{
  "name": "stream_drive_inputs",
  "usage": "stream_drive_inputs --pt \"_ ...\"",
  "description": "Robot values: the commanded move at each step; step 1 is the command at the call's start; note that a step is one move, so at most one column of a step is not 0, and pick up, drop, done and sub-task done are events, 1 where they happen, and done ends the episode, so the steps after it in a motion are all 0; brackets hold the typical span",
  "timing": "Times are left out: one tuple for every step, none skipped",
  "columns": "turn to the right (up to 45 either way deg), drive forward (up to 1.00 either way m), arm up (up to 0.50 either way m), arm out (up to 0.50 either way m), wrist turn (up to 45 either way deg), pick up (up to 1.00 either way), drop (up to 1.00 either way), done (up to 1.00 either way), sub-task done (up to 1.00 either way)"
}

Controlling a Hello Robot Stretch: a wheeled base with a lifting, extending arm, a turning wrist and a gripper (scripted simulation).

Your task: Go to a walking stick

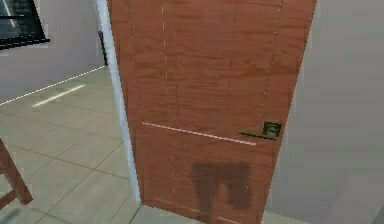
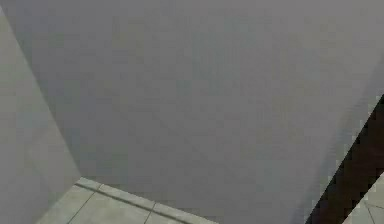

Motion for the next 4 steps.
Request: stream_drive_inputs --pt "15.0 0.0 0.0 0.0 0.0 0.0 0.0 0.0 0.0" --pt "0.0 0.1 0.0 0.0 0.0 0.0 0.0 0.0 0.0" --pt "-45.0 0.0 0.0 0.0 0.0 0.0 0.0 0.0 0.0" --pt "-9.0 0.0 0.0 0.0 0.0 0.0 0.0 0.0 0.0"
